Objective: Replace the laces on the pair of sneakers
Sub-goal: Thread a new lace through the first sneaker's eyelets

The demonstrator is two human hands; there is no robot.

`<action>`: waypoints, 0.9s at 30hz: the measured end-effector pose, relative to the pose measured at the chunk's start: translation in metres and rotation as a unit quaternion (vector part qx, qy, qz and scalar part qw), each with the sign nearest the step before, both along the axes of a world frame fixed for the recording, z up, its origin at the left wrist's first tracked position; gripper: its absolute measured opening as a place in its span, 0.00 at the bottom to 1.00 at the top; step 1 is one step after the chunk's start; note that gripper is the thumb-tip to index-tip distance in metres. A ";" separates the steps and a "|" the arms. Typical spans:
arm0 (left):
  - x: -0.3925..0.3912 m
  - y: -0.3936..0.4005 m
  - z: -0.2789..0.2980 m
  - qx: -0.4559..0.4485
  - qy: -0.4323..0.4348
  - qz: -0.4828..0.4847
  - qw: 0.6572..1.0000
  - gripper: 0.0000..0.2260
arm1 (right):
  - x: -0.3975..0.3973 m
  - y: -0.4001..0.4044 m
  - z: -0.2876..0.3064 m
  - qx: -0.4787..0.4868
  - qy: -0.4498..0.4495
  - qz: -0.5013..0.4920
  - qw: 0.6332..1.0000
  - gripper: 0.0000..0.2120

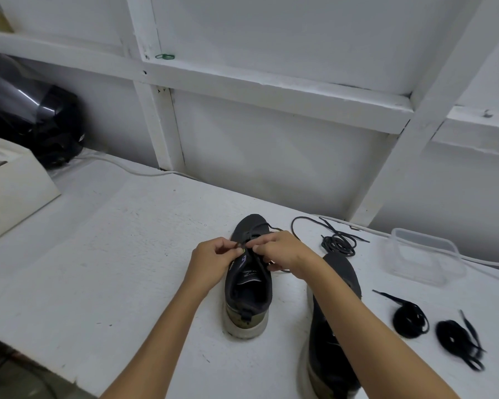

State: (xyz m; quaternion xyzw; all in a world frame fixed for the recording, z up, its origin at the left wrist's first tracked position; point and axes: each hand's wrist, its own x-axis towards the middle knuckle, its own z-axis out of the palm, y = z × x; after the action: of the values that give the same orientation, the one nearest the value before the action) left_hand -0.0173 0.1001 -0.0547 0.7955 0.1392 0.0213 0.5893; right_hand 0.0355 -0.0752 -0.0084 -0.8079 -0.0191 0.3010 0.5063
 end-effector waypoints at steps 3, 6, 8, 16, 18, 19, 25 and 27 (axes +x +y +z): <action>-0.003 -0.001 -0.002 -0.020 0.033 -0.001 0.999 0.02 | 0.001 0.004 -0.001 -0.023 -0.042 -0.011 0.999 0.11; -0.004 -0.002 0.002 -0.015 0.043 0.002 0.999 0.04 | 0.003 0.004 0.002 -0.063 -0.072 0.018 0.995 0.10; -0.005 -0.002 0.004 -0.003 0.041 0.006 0.999 0.03 | 0.005 0.004 0.004 -0.077 -0.076 0.036 0.993 0.11; -0.007 0.005 0.018 0.142 0.038 -0.119 0.982 0.10 | 0.004 -0.003 0.000 -0.039 -0.028 0.036 0.998 0.21; -0.008 0.011 0.024 0.134 0.080 -0.173 0.972 0.12 | 0.004 -0.002 -0.001 -0.035 -0.031 0.040 0.998 0.18; -0.010 0.012 0.027 0.142 0.090 -0.194 0.966 0.10 | 0.004 -0.001 0.000 -0.033 -0.032 0.041 0.998 0.15; -0.015 -0.003 0.025 0.138 0.057 -0.132 0.980 0.10 | 0.001 0.001 -0.005 -0.059 -0.102 0.034 0.992 0.08; -0.021 -0.007 0.024 0.118 0.057 -0.113 0.985 0.11 | 0.000 0.003 -0.006 -0.074 -0.118 0.030 0.990 0.08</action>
State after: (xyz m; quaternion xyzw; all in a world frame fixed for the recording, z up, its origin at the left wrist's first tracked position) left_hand -0.0380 0.0934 -0.0305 0.8701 0.0783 -0.0742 0.4809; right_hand 0.0356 -0.0726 -0.0142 -0.8721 -0.0811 0.2189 0.4300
